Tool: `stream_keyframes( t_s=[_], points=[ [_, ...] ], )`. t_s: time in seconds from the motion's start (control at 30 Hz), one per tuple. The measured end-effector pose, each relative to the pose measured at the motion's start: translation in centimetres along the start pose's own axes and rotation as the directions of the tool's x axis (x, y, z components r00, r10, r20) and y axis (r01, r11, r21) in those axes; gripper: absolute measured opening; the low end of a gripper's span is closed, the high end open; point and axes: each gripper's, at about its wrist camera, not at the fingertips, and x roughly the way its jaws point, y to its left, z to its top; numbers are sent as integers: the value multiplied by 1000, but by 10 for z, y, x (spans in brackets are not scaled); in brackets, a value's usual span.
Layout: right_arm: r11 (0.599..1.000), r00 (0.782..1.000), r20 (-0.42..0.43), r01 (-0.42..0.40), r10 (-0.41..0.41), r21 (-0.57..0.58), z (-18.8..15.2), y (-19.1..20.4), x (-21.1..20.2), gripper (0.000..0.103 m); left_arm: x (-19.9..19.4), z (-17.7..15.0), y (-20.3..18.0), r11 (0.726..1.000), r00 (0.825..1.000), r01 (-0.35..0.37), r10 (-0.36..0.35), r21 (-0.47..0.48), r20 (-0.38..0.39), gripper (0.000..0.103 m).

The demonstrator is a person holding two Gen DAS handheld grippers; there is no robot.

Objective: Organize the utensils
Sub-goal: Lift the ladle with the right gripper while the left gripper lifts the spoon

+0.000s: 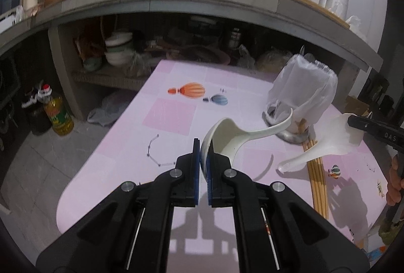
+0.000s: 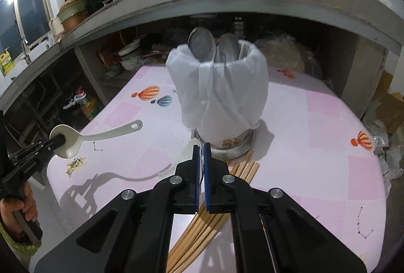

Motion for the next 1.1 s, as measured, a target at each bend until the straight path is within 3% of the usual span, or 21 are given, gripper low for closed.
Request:
stream_keyframes(
  t_s=[0.27,0.6,0.87,1.1],
  points=[
    [999,997,72,21,-18,-34,19,-4,-39,3,-25,33,-15,997,996,-8,1,75,92,4],
    [998,978,210,29,-15,-64,64,-15,-107,3,-52,96,-34,980,984,44,-76,193,160,4],
    [993,955,288,92,-68,-69,106,-35,-136,3,-33,140,-74,930,987,65,-115,363,116,4],
    [986,956,271,136,-107,-92,139,-51,-120,3,-6,169,-119,843,994,29,-81,538,74,4]
  ],
)
